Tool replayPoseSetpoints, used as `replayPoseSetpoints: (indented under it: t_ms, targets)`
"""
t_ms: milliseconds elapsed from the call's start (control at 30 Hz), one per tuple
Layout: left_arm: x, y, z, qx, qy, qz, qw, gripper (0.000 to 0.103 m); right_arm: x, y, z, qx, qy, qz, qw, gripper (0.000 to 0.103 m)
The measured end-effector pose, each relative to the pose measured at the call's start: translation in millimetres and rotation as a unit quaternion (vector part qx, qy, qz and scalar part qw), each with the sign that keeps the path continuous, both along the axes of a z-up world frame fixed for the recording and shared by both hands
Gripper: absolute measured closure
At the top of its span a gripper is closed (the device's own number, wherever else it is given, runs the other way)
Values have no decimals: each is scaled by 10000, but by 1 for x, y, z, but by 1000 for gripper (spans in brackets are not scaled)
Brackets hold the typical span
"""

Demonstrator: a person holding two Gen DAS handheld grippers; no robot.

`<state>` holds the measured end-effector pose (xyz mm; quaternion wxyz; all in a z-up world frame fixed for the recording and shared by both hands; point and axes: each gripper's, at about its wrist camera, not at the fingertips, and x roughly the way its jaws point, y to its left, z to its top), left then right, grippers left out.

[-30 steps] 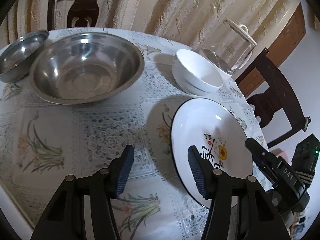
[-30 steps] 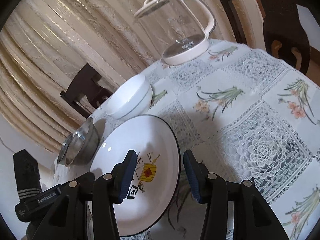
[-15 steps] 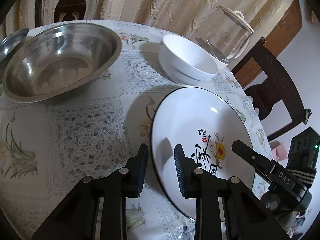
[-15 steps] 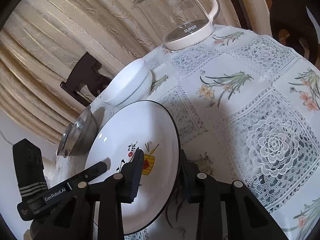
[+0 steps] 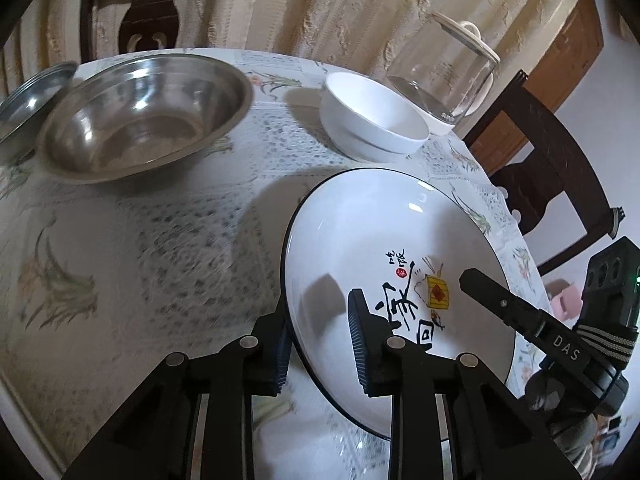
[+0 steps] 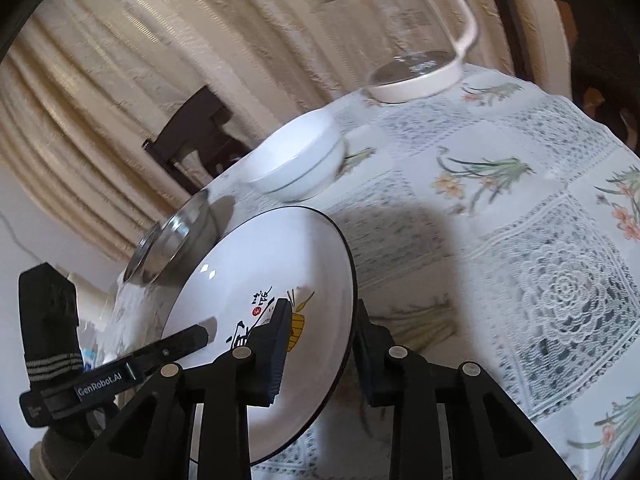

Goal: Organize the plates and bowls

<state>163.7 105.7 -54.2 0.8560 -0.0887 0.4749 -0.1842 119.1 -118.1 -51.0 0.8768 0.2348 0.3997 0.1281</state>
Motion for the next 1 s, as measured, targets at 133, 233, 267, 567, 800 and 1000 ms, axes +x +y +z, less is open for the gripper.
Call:
replayPoseSetpoints:
  t_ms: [133,233,267,567,800,1000]
  targets:
    - [-13,15,5,-10,-2,175,9998,76,-5,13,6,-22,-39,227,9997,72]
    - [-22,25,10,-27,-28,267,9996,76,-11,21,10,72,-44,344,9994,72]
    - [-26,29,13,-25,-47,287,9996,76,-13,23,12,90,-43,367,9993,72]
    - [-61,61,38,49,-426,463,9980,76,-25,57,21,154,-63,686,9975,71]
    - [-82,96,43,26,-486,737,9961,76,-35,90,28,143,-90,1007,9948,72]
    - [-99,126,44,-54,-517,956,9941,76,-39,116,32,98,-75,1272,9918,71]
